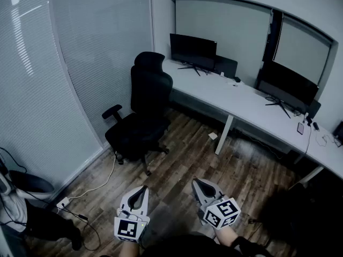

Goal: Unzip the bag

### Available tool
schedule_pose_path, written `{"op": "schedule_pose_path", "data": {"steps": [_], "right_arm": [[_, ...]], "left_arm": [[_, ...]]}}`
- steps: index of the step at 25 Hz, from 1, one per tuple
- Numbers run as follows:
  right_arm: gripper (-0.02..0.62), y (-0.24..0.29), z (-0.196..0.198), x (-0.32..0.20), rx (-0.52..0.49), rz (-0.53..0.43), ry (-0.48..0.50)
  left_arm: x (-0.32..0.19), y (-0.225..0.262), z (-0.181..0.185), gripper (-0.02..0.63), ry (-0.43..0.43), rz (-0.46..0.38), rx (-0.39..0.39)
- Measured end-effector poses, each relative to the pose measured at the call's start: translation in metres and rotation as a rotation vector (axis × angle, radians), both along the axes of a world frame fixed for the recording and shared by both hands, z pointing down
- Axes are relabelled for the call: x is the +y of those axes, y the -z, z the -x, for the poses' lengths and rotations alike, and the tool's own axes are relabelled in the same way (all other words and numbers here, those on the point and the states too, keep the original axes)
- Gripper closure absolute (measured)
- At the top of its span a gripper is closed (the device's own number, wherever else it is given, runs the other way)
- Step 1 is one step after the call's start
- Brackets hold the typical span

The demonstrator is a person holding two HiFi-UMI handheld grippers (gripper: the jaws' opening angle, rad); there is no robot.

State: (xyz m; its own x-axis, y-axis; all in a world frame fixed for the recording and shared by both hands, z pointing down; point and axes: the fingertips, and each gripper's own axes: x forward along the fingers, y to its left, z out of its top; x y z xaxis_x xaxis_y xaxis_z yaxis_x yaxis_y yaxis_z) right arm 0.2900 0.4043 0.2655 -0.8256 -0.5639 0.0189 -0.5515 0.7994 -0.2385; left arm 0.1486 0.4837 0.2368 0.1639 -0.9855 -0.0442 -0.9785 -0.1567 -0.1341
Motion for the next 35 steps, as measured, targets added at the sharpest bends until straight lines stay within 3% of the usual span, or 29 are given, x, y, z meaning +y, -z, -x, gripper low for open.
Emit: {"op": "schedule_pose_path", "data": {"steps": [13, 17, 21, 24, 31, 35], "right_arm": [[0.548, -0.019, 0.048, -0.052, -0.011, 0.009, 0.020], [0.546, -0.030, 0.076, -0.095, 0.009, 0.009, 0.029], [0.537, -0.044, 0.100, -0.137, 0.027, 0.019, 0.059], [0.446, -0.058, 0.124, -0.171, 0.040, 0.056, 0.082], [0.417, -0.086, 0.174, -0.236, 0.082, 0.087, 0.121], [0.414, -0.105, 0.208, -0.265, 0.118, 0.105, 0.108]], "left_arm": [[-0.042, -0.036, 0.043, 0.577, -0.029, 0.059, -0.007], [-0.083, -0.044, 0.066, 0.454, -0.022, 0.082, -0.015], [-0.125, -0.056, 0.085, 0.449, -0.009, 0.106, -0.050], [-0.157, -0.067, 0.106, 0.440, 0.006, 0.130, -0.054], [-0.226, -0.097, 0.156, 0.399, 0.021, 0.172, -0.047], [-0.264, -0.113, 0.187, 0.391, -0.023, 0.185, -0.045]]}}
